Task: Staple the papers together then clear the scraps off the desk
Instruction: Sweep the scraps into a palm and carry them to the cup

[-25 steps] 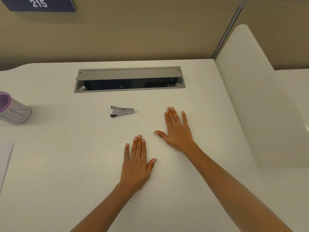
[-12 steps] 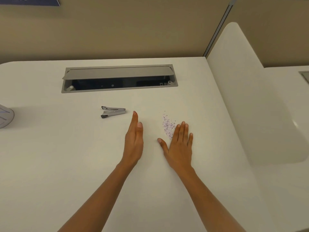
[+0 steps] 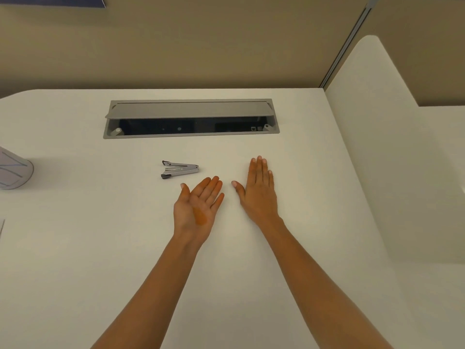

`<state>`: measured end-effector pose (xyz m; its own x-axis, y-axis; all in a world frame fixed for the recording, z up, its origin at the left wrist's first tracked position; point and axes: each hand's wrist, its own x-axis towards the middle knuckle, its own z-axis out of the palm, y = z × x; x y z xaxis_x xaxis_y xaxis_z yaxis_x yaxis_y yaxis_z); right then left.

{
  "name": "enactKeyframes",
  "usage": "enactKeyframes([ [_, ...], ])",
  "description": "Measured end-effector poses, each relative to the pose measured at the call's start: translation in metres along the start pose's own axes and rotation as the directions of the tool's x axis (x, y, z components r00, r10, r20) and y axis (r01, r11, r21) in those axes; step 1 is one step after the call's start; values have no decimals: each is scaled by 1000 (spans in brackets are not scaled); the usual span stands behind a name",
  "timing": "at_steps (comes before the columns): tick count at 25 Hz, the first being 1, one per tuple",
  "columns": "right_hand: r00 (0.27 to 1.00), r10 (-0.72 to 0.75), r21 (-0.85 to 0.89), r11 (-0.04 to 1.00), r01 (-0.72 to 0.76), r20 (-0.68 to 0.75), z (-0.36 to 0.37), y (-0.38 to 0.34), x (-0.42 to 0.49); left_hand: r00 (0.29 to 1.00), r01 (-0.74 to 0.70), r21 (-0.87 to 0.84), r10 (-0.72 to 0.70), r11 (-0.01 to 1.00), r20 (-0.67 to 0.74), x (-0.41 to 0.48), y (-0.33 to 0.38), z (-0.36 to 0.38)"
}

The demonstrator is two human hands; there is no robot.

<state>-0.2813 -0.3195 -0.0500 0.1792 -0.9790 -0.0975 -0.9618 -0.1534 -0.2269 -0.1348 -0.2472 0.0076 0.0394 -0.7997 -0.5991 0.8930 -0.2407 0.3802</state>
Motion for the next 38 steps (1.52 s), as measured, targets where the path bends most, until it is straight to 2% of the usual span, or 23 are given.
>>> enactKeyframes([
  [4,987,-161,-4,987,161,20,-1,2,3,999,41,-105,-41,994,8,0,0,-7],
  [9,960,-255,40,964,261,-119,5,19,-22,997,73,-162,-69,984,28,2,-6,-11],
  [15,956,-289,49,955,292,-49,-1,29,-57,994,104,-208,-94,973,57,5,-10,-11],
  [17,946,-309,19,950,312,-101,1,35,-65,993,109,-214,-99,971,59,5,-11,-11],
  [22,864,-416,-118,910,399,-285,-8,42,-65,993,115,-216,-103,970,63,6,-14,-9],
  [25,856,-407,-137,914,383,-319,-12,41,-58,989,135,-219,-120,966,82,8,-18,-9],
  [28,866,-363,-73,930,361,-345,-10,42,-53,987,146,-217,-128,965,93,9,-22,-9],
  [30,894,-241,80,953,291,-378,-9,39,-52,987,148,-220,-129,964,98,10,-23,-8],
  [31,921,-111,235,949,210,-374,-12,36,-52,987,147,-218,-129,965,98,10,-23,-8],
  [32,943,49,426,899,101,-328,-16,33,-52,987,148,-215,-130,965,99,10,-24,-8],
  [34,949,297,705,695,-142,-103,-24,31,-48,986,151,-206,-133,967,100,10,-26,-7],
  [36,927,361,797,527,-295,105,-31,33,-42,986,153,-204,-136,967,94,11,-27,-8],
  [38,912,325,862,354,-362,250,-43,30,-42,987,152,-201,-138,968,86,12,-29,-7],
])
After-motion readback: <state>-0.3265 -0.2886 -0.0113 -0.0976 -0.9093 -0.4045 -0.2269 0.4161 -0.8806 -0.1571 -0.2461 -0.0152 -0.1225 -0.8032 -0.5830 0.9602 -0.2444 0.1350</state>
